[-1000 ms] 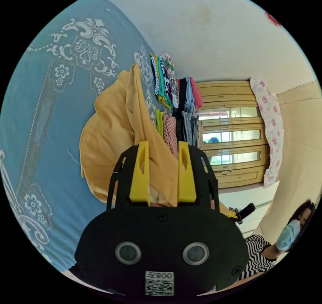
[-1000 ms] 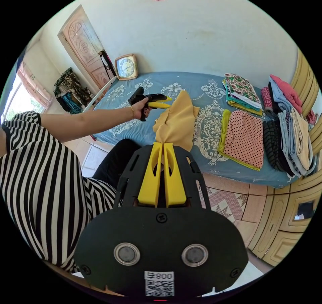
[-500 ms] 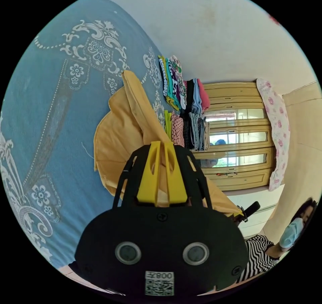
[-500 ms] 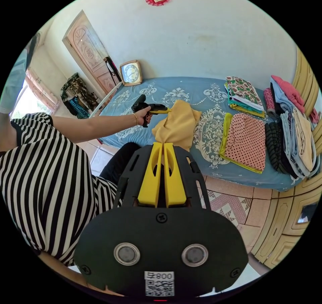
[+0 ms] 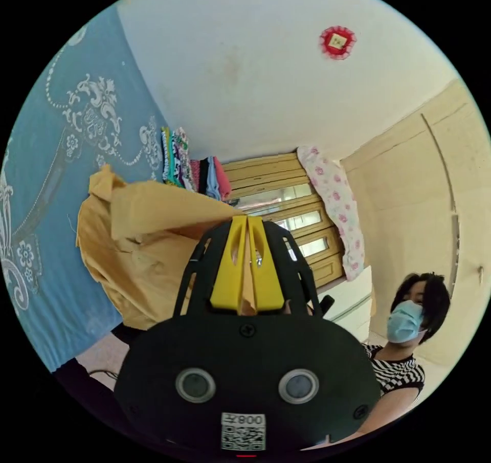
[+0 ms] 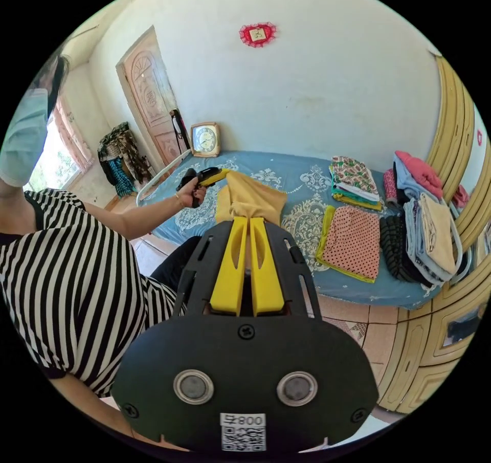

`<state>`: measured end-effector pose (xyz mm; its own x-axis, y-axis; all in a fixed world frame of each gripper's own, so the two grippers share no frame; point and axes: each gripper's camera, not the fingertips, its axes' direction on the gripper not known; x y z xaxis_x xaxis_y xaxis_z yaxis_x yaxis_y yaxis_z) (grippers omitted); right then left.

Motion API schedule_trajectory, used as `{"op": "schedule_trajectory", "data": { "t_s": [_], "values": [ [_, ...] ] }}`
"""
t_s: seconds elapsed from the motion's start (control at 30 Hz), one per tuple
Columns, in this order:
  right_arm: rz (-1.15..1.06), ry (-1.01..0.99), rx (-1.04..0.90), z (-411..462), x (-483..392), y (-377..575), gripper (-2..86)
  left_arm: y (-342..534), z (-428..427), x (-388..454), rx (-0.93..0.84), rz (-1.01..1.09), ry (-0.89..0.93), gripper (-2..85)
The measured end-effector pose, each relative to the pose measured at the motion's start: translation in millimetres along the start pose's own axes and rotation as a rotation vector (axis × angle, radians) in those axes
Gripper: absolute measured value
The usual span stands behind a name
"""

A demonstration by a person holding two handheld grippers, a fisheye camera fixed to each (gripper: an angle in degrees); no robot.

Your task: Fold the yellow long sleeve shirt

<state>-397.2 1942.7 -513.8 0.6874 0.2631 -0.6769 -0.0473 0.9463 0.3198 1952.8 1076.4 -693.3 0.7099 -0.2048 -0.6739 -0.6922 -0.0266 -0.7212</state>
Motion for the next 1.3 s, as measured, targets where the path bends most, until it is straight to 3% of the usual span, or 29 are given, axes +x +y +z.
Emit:
{"op": "schedule_trajectory", "data": {
  "t_s": [0.3, 0.7, 1.0, 1.3],
  "values": [
    [-0.151, 0.06, 0.221, -107.2, -79.6, -27.3, 0.4, 80.1, -74.7, 238.8, 0.178, 0.375, 0.105, 0.2],
    [-0.326, 0.037, 0.449, -213.1, -163.5, -76.9, 0.3, 221.5, -109.5, 511.4, 0.292, 0.874, 0.006, 0.1],
    [-0.426, 0.037, 0.537, -251.3, -186.7, -123.4, 0.3, 276.0, -115.0, 612.7, 0.363, 1.026, -0.108, 0.1],
    [-0.429, 0.015, 0.504, -226.8, -139.7, -220.1, 0.3, 257.3, -116.1, 642.3, 0.399, 1.036, -0.208, 0.0]
  ]
}}
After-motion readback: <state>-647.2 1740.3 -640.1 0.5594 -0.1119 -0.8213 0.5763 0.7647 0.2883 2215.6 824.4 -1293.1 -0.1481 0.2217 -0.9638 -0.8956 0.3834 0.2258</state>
